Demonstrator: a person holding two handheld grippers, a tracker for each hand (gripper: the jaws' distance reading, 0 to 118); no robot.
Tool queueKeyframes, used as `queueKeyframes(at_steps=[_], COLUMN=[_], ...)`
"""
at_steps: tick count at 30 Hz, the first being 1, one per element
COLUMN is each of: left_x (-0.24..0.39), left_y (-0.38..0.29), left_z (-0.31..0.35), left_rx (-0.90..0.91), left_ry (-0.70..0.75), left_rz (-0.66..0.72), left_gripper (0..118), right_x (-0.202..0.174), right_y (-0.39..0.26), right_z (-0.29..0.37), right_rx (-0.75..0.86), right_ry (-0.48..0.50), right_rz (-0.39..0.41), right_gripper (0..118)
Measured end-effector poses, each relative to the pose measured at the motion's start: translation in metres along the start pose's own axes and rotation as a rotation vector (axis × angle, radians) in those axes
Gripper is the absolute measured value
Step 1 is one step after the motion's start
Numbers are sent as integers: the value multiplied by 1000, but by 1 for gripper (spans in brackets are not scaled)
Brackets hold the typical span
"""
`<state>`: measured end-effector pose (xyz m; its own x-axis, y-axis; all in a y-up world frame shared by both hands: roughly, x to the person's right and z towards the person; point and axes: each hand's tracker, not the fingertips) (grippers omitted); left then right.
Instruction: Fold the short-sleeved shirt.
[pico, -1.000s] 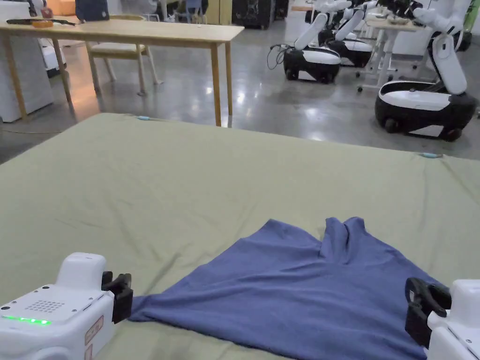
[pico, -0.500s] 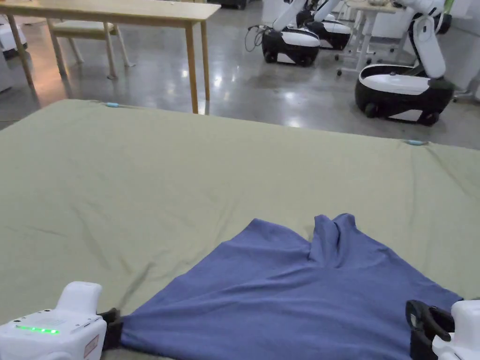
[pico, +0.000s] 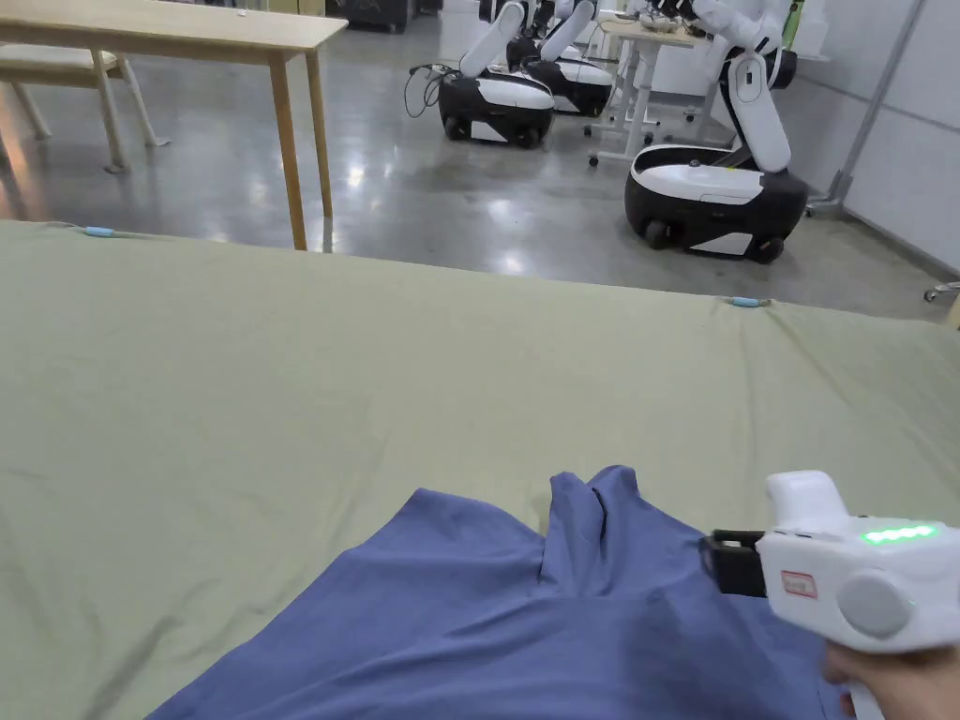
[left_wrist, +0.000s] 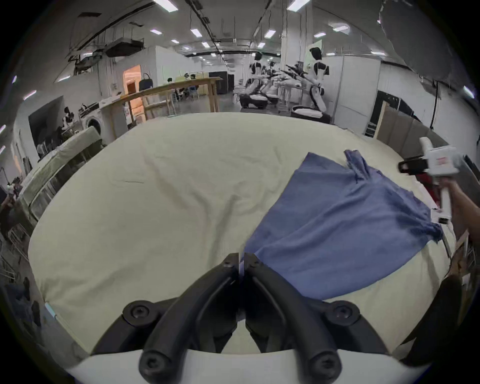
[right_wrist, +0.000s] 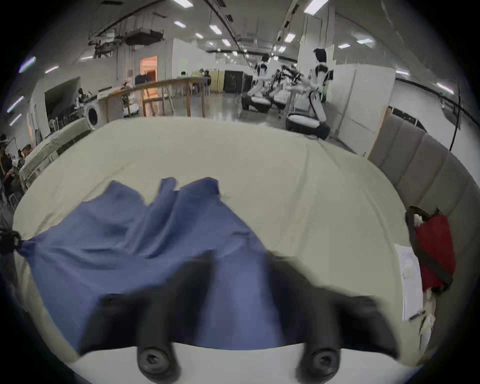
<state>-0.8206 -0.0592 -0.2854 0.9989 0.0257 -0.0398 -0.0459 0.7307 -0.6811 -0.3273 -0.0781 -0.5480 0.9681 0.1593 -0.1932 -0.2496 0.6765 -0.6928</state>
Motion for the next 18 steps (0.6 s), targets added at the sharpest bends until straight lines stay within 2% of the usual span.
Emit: queueKeyframes(at_steps=[1, 3, 6, 8, 9, 10, 12, 18], left_x=[1, -1, -3, -3, -3, -6, -7, -17], left_y=[2, 6, 10, 10, 10, 10, 9, 7], left_z=[0, -1, -5, -6, -6, -7, -9, -16], left_rx=[0, -3, -10, -11, -14, -16, -9, 2], left_ry=[-1, -6, 10, 26, 29, 28, 32, 18], left_rz=[2, 8, 8, 8, 6, 5, 5, 32], left_gripper=[0, 0, 0, 0, 0, 0, 0, 0], right_x=[3, 5, 8, 5, 7, 6, 3, -5], right_y=[4, 9, 6, -1, -3, -3, -3, -2], right_z=[-18, -48, -83, -95, -86, -78, -67, -6], right_rx=[-27, -34, -142, -245, -202, -159, -147, -39], right_ry=[0, -8, 27, 41, 154, 76, 105, 91], right_rz=[19, 31, 7, -1, -76, -102, -130, -97], right_gripper=[118, 117, 116, 90, 81, 54, 4, 4])
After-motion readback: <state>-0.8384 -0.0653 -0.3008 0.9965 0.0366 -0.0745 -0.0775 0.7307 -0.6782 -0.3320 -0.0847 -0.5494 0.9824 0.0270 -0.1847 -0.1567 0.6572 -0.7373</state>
